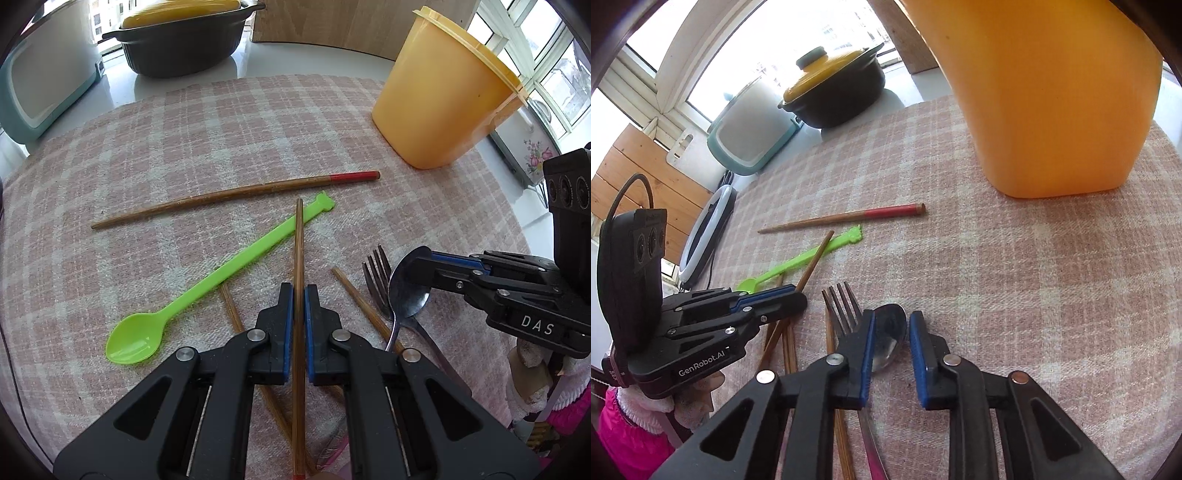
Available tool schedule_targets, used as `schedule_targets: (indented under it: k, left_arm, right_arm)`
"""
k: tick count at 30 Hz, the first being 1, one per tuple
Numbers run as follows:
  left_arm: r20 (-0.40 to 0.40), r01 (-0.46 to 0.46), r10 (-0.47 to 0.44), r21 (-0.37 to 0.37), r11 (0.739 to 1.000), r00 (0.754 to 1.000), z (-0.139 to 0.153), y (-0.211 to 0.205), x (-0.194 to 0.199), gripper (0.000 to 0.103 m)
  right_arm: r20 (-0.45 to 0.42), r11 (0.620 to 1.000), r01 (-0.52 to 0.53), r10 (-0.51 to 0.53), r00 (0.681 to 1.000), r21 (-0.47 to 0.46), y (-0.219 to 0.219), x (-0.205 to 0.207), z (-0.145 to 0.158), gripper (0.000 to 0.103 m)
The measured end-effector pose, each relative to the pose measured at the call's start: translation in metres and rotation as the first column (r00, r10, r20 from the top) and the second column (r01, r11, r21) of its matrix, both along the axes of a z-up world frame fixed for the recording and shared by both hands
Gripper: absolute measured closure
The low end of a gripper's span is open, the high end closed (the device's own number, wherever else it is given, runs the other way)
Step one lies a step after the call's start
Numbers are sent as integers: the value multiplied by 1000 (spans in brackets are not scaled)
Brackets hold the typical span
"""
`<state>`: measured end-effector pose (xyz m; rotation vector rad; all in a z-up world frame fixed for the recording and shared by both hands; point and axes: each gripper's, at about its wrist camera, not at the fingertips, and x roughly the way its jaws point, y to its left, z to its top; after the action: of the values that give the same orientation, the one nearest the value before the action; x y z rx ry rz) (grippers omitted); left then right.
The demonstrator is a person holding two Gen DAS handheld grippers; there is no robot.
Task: Organize utensils
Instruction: 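Close the right tool on the steel spoon handle while the left tool holds the chopstick, then carry the chopstick and spoon with both tools and lower them into the yellow container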
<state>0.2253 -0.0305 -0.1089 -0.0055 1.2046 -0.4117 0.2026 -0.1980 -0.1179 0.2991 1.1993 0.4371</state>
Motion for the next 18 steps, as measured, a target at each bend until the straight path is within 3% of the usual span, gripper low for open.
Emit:
schedule_targets:
  k: [2,6,18]
  left_arm:
    - [-1,2,-2,-4,1000,1000,0,-2,0,99]
    - [10,4,-4,-20,1000,1000,5,-3,-5,99]
    - [99,-20,29,-90,996,995,45,5,-20,99]
  right_arm:
    - [-10,999,-13,13,1000,30,2,0,-1,97]
    - [23,1000,-18,18,1000,-4,4,-4,11,101]
    - [177,992,-57,75,981,-109,3,-19,77,103]
